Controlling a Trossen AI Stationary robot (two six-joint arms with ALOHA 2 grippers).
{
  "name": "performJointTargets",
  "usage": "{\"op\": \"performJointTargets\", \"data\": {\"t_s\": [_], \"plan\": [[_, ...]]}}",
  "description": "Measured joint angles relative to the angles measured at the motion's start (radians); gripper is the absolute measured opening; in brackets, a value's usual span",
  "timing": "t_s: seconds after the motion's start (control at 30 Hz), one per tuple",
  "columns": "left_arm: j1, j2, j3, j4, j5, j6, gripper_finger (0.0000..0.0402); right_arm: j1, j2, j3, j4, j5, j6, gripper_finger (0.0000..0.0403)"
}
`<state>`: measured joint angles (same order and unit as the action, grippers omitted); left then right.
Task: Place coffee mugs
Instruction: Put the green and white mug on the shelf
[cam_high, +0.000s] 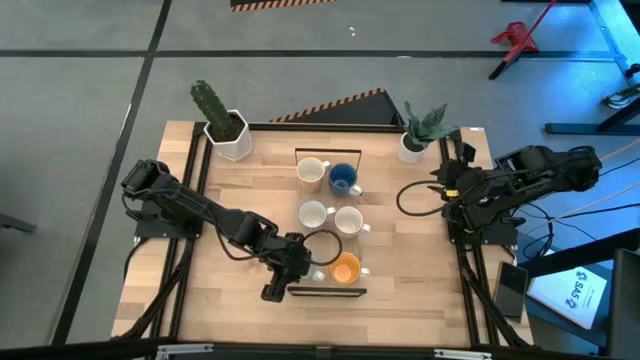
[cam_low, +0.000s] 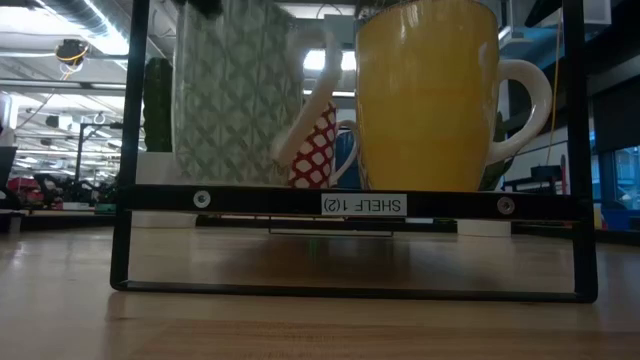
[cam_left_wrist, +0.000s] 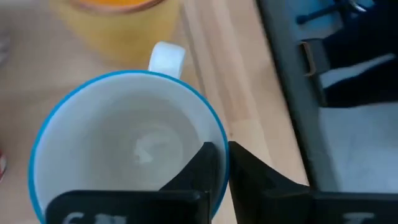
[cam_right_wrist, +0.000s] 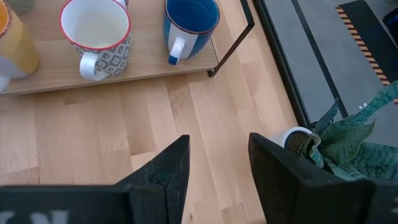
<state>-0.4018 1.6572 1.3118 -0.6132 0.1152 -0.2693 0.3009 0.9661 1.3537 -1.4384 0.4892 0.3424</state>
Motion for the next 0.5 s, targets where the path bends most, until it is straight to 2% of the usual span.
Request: {"op": "performJointTargets", "data": {"t_s": [0.07,0.23,0.5], "plan": [[-0.006,-0.002,0.001,0.006,0.028,0.04,0.0021,0.0,0.0,0.0,0.0,0.0,0.0,0.015],[-0.015,-0.002,0.002,0.012,0.021,0.082,0.0026,0.0,0.0,0.0,0.0,0.0,0.0,0.015],[-0.012,0.0,0.0,0.025,-0.097,0.169,0.0024,0.0,0.0,0.0,0.0,0.0,-0.006,0.015]]}}
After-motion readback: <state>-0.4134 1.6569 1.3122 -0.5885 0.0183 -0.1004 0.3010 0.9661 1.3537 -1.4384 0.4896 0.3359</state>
